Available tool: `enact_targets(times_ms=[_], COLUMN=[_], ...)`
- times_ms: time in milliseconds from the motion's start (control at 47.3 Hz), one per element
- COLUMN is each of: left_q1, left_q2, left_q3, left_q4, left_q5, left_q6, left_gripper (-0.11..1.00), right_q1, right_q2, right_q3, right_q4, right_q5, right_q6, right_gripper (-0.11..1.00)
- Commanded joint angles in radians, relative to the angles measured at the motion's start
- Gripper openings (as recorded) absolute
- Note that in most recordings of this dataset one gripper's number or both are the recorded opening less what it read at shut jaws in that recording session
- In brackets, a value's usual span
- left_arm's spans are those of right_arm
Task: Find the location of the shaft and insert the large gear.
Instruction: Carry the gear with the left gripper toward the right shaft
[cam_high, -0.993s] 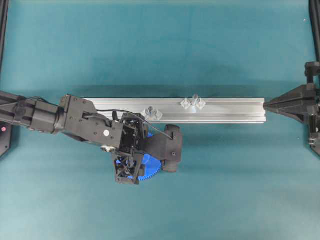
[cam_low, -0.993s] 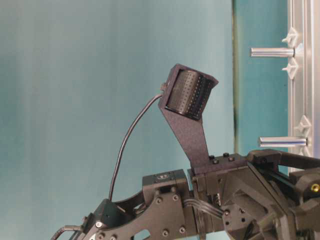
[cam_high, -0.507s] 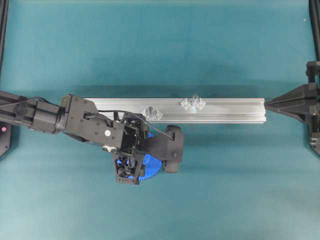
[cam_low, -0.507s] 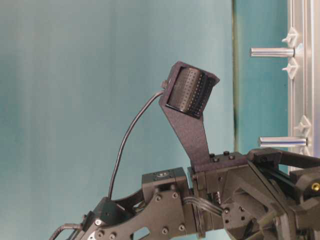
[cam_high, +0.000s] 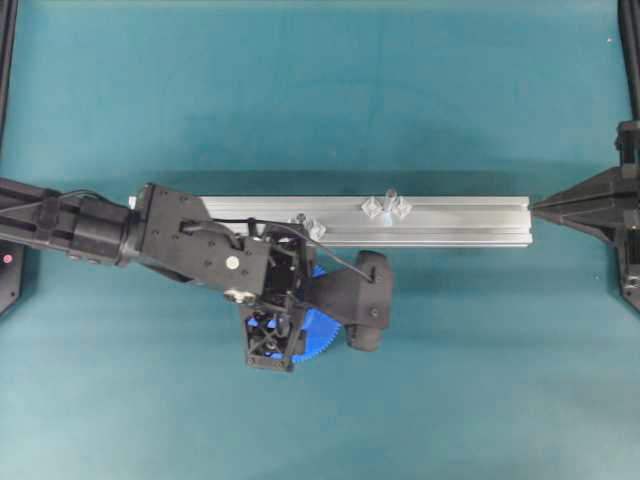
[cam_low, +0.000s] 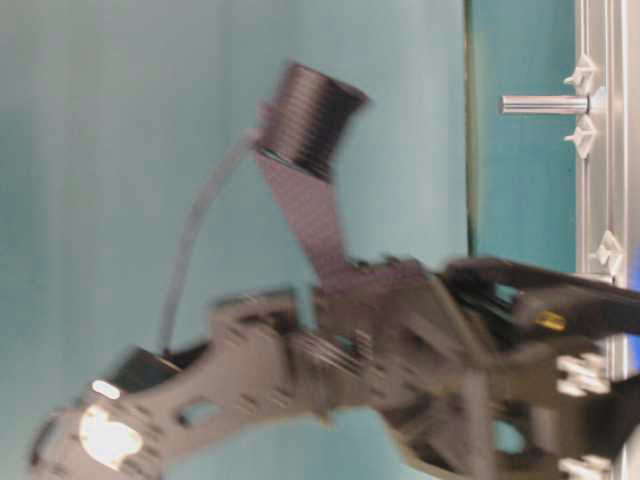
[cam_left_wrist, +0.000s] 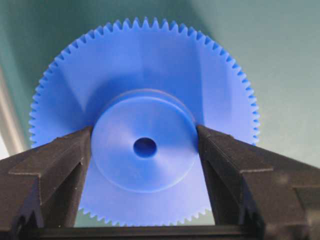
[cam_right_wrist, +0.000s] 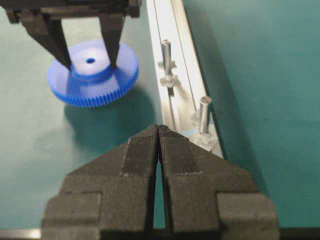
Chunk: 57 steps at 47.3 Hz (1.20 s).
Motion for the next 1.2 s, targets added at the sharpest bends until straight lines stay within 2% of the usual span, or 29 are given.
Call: enact_targets(times_ms=[0, 127, 401, 634, 1183], left_q1=[-0.006, 0.003, 0.057, 0.100, 0.155], left_q2=[-0.044, -0.037, -0.026, -0.017, 0.095], left_q3=[-0.072, -0.141, -0.261, -0.333, -0.561], left_q4=[0.003, 0.005, 0.005, 0.005, 0.005], left_q5=[0.046, 0.104, 0.196, 0.249, 0.342], left_q6=[0.034, 0.089, 0.138, 0.216, 0.325], left_gripper=[0.71, 0.71, 0.70, 0.70, 0.71], right_q1=[-0.005, -0.005, -0.006, -0.005, -0.006], right_q2=[0.008, 0.008, 0.008, 0.008, 0.006], right_q3=[-0.011, -0.011, -0.011, -0.011, -0.005], right_q4=[0.000, 0.000, 0.000, 0.000, -0.002], right_q5=[-0.006, -0.005, -0.005, -0.005, -0.005], right_q6=[0.008, 0.008, 0.008, 0.008, 0.008], right_gripper=[0.03, 0.03, 0.03, 0.03, 0.03])
